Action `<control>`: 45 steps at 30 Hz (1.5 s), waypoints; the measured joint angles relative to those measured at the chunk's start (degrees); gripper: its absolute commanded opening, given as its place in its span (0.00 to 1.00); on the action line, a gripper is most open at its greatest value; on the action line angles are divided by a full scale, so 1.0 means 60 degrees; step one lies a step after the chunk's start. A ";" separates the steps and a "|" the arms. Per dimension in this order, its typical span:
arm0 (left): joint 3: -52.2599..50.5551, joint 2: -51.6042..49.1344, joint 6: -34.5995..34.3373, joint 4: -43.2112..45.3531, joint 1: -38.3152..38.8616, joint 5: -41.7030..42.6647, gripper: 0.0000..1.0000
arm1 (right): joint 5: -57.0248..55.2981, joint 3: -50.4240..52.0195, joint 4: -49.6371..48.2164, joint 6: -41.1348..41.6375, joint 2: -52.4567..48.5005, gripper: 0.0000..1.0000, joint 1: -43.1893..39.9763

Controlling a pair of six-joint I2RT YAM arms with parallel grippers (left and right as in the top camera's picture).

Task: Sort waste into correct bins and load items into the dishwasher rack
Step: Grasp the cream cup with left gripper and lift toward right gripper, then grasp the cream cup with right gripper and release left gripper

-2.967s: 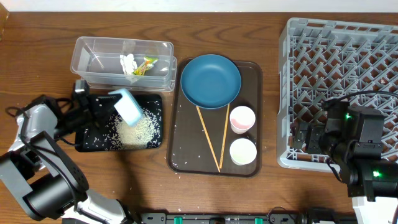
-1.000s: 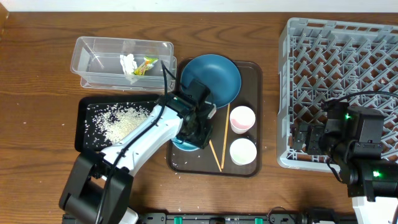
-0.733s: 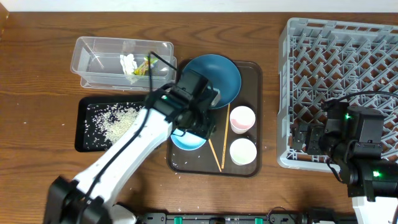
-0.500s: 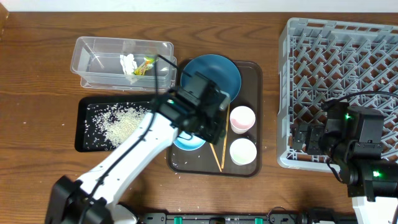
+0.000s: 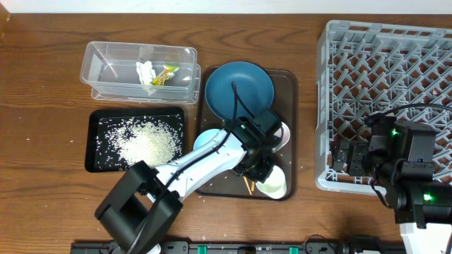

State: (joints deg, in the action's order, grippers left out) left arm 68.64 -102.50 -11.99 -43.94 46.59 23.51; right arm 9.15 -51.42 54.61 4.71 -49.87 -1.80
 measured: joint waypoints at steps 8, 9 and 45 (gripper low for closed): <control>0.0040 0.1807 -0.0040 -0.0659 -0.1453 0.0342 0.06 | -0.0608 0.0000 0.0153 0.0044 0.0000 0.99 0.0000; 0.0073 0.2164 -0.0058 -0.0605 -0.1821 0.0535 0.06 | -0.0874 0.0000 0.0149 0.0142 0.0000 0.99 0.0000; 0.0280 0.1315 -0.2575 0.3738 -0.3534 0.9005 0.06 | 1.0032 -0.0025 -0.3078 -0.3242 -0.2135 0.71 0.0000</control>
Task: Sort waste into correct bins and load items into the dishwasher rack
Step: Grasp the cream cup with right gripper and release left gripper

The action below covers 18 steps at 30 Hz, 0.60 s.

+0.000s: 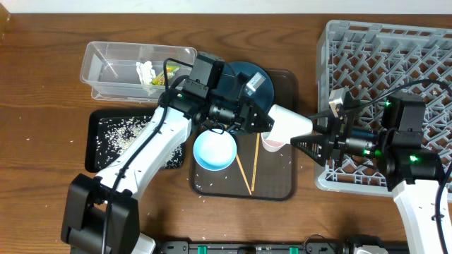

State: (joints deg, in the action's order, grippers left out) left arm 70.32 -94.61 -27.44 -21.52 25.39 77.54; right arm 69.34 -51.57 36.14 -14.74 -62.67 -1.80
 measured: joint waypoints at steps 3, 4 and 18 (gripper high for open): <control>0.0000 0.0000 -0.0058 0.0109 0.0000 0.0007 0.06 | 0.0022 0.0000 0.0007 -0.0004 0.0000 0.72 0.0000; 0.0000 0.0000 -0.0142 0.0189 0.0000 0.0007 0.06 | 0.0022 0.0000 0.0036 -0.0004 0.0000 0.72 0.0000; 0.0000 -0.0004 -0.0965 0.1104 0.0011 0.0066 0.06 | 0.0040 -0.0004 0.0076 -0.0062 0.0000 0.61 0.0000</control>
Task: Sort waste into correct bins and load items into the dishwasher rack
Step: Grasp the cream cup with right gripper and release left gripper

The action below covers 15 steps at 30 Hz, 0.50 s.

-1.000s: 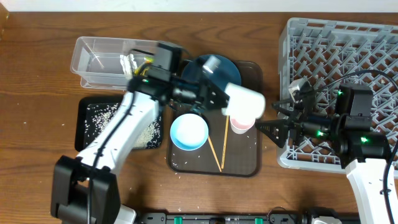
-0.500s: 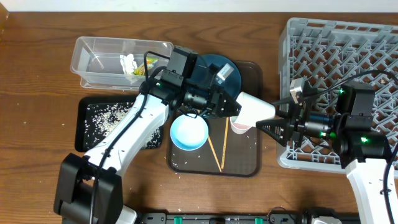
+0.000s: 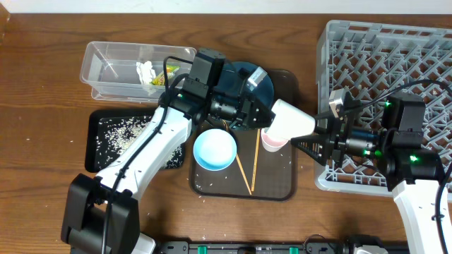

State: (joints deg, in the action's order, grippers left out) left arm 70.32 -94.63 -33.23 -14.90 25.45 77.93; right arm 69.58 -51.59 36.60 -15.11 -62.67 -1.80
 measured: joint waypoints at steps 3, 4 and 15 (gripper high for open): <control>0.0000 0.0000 -0.0011 0.0025 -0.0036 -0.0015 0.17 | 0.0066 0.0000 0.0004 -0.0015 0.0000 0.54 0.0000; 0.0000 0.0000 0.0000 0.0025 -0.0036 -0.0022 0.23 | 0.0062 0.0000 0.0000 -0.0018 0.0000 0.52 0.0000; 0.0004 -0.0007 0.1767 -0.3111 -0.0178 -0.3617 0.56 | -0.3297 -0.0018 0.0284 0.1137 0.0011 0.20 0.0000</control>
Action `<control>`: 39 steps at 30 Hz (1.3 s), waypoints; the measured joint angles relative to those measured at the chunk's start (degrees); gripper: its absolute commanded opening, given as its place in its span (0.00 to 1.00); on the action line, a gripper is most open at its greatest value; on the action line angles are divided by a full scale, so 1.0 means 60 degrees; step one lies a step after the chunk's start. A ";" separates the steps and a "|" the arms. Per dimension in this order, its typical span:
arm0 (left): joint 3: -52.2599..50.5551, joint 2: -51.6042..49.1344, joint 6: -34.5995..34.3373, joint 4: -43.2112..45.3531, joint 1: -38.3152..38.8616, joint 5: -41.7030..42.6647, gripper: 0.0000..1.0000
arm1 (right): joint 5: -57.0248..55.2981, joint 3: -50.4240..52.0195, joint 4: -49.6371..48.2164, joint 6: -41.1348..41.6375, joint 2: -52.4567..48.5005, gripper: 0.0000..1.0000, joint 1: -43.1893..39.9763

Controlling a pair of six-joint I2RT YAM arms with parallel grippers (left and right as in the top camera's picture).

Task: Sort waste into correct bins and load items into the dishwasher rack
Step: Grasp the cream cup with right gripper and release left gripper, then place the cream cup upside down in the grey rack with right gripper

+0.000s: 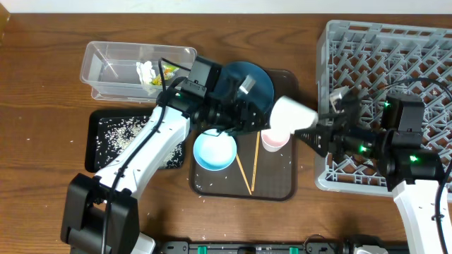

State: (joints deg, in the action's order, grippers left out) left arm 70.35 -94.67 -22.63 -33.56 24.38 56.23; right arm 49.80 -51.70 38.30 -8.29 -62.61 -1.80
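A white cup [289,114] lies on its side in the air over the right part of the brown tray [279,185]. My right gripper [315,132] is shut on its right end, reaching in from the grey dishwasher rack [395,63]. My left gripper [258,113] stands just left of the cup, its fingers spread and off it. On the tray are a dark blue plate [247,81], a light blue bowl [214,151], a pink cup [271,142] and a pair of chopsticks [246,166].
A clear plastic bin [116,67] with wrappers stands at the back left. Below it lies a black tray [95,148] of spilled rice. Rice grains are scattered on the brown tray and the table near it.
My left gripper has let go of the white cup and drawn back a little to the left. My right gripper has shut on the cup's right end.
My left gripper was down at the white cup at the tray's front right, my right arm back by the rack. Then the left held the cup up over the tray with the right gripper open beside it. The right closed in, and now holds the cup alone.
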 measured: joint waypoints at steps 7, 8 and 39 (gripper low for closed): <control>-0.0047 0.0696 0.0758 -0.2415 -0.1217 -0.3697 0.56 | -0.4033 -0.1180 0.1876 0.0805 0.0025 0.01 -0.0168; -0.0047 0.1024 0.0816 -0.2612 -0.1494 -0.4124 0.56 | -0.4685 -0.1512 0.2062 0.0994 0.0036 0.01 -0.0266; -0.0044 0.3544 0.1144 -0.3268 -0.2484 -0.6728 0.66 | -0.9788 -0.5176 0.4488 0.3373 -0.5446 0.51 -0.6364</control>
State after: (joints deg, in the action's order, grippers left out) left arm 70.08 -73.41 -15.77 -53.17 9.47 15.86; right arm -8.93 -82.76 65.23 11.94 -95.29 -39.99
